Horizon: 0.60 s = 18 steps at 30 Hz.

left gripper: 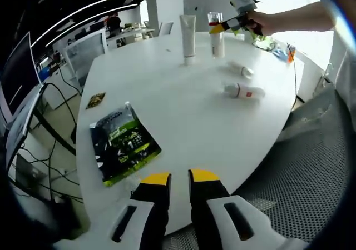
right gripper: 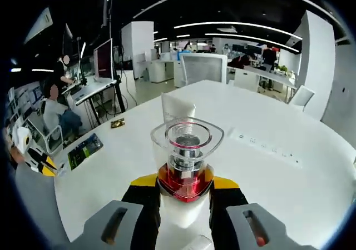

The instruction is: Arrange the skincare products in the storage area until every visible bottle or jar stands upright without overlapping.

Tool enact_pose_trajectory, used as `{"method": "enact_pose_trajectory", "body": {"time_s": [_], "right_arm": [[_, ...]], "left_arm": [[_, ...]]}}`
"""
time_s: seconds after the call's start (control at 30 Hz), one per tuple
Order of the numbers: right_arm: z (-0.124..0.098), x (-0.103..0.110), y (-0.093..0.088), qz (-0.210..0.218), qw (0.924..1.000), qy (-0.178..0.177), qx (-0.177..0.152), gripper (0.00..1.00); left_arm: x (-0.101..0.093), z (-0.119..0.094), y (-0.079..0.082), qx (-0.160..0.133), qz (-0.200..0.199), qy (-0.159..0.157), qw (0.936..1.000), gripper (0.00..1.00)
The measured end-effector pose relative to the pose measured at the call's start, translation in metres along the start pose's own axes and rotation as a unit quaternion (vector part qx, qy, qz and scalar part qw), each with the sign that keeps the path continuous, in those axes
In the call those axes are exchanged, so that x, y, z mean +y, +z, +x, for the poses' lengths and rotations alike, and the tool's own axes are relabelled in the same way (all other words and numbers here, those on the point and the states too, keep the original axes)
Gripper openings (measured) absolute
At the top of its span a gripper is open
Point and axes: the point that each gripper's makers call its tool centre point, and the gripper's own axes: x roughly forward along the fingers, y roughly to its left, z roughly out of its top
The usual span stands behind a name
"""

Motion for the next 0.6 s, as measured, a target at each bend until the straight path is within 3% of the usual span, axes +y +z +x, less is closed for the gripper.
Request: {"method": "enact_pose_trajectory", "body": {"time_s": [0.6], "right_arm": [[0.025, -0.02, 0.0, -0.002, 0.9999, -0.005, 0.014, 0.29]], "left_arm": [[0.0, 0.001, -0.003, 0.009, -0.003, -0.003, 1.0, 0.1]]}}
